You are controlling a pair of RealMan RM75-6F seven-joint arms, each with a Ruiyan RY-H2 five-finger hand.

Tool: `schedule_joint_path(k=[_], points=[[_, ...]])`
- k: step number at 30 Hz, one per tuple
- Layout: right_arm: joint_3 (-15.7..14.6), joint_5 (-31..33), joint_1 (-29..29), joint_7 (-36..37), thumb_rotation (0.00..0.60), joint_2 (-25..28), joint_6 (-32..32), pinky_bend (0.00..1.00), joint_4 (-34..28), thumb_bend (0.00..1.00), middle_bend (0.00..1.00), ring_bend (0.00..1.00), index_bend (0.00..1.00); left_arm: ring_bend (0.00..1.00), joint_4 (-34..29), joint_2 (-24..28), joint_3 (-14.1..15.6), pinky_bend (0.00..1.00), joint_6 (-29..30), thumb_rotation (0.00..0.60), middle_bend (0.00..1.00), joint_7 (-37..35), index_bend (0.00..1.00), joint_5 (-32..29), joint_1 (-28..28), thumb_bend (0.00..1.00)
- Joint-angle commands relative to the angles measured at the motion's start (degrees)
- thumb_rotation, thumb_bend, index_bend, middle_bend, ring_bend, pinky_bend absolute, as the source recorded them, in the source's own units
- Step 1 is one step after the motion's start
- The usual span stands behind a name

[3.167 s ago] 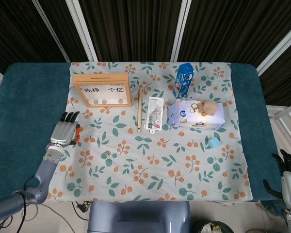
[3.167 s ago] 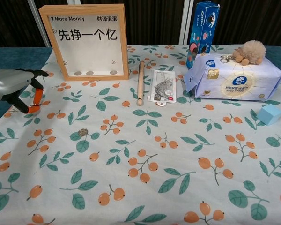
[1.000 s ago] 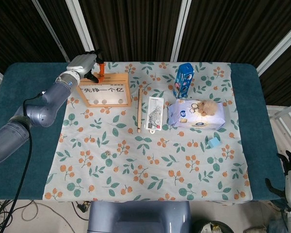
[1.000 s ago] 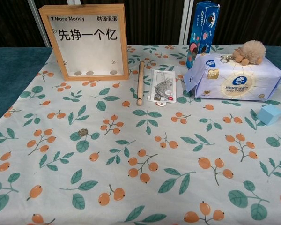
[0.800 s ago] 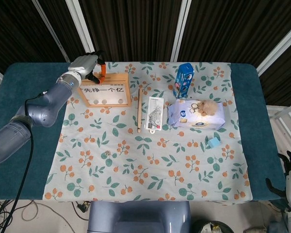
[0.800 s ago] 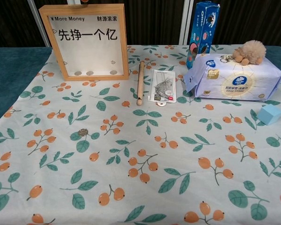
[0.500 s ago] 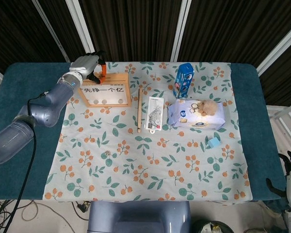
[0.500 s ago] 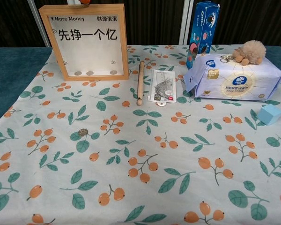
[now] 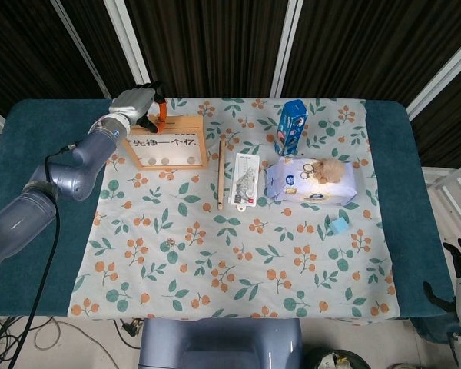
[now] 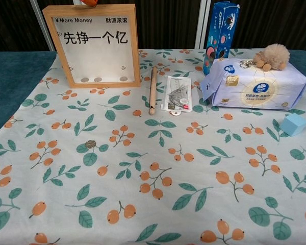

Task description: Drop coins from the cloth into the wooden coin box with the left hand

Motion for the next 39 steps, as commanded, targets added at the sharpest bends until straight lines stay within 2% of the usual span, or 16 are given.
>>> schedule_joint_path(k=[1, 8, 12, 17, 31, 34, 36, 39], points=[[0.01, 0.01, 0.05, 0.01, 0.600, -0.01, -0.09, 0.00, -0.17, 0.37, 0.05, 0.00, 0.17, 0.00, -0.04, 0.03, 0.15, 0.00, -0.04, 0.600, 0.03, -0.23, 0.57, 0.19, -0.06, 0.52], [-0.03, 0.07, -0.01, -0.05, 0.600, -0.02, -0.03, 0.00, -0.06, 0.37, 0.05, 0.00, 0.17, 0.00, -0.36, 0.18, 0.92, 0.00, -0.09, 0.600, 0.03, -0.99, 0.57, 0.68, -0.28, 0.52], [0.04, 0.05, -0.05, -0.07, 0.600, 0.02, 0.15, 0.00, -0.09, 0.37, 0.05, 0.00, 0.17, 0.00, -0.28, 0.13, 1.41, 0.00, -0.26, 0.600, 0.02, -1.36, 0.52, 0.83, -0.50, 0.52], [0.10, 0.19, -0.05, -0.07, 0.600, -0.11, 0.16, 0.00, -0.17, 0.37, 0.05, 0.00, 0.17, 0.00, -0.56, 0.47, 1.65, 0.00, -0.31, 0.600, 0.02, -1.84, 0.47, 1.13, -0.72, 0.44], [0.06, 0.54, 0.10, -0.78, 0.600, -0.15, -0.03, 0.00, -0.29, 0.37, 0.05, 0.00, 0.17, 0.00, -2.40, 1.81, 2.09, 0.00, 0.74, 0.600, 0.02, -2.54, 0.44, 2.07, -0.86, 0.44], [0.06, 0.56, 0.06, -0.75, 0.600, -0.11, 0.01, 0.00, -0.34, 0.37, 0.05, 0.00, 0.17, 0.00, -5.56, 3.34, 0.91, 0.00, 3.80, 0.600, 0.02, -2.60, 0.44, 2.96, -0.25, 0.44], [0.09, 0.51, 0.03, -0.64, 0.600, -0.03, 0.08, 0.00, -0.31, 0.37, 0.05, 0.00, 0.17, 0.00, -10.70, 5.86, -0.79, 0.00, 8.63, 0.600, 0.02, -2.79, 0.44, 4.33, 1.36, 0.42], [0.26, 0.73, -0.07, -0.27, 0.600, 0.13, 0.19, 0.00, -0.26, 0.37, 0.05, 0.00, 0.17, 0.00, -20.77, 10.77, -2.46, 0.00, 18.98, 0.600, 0.03, -2.42, 0.43, 7.22, 5.94, 0.38]])
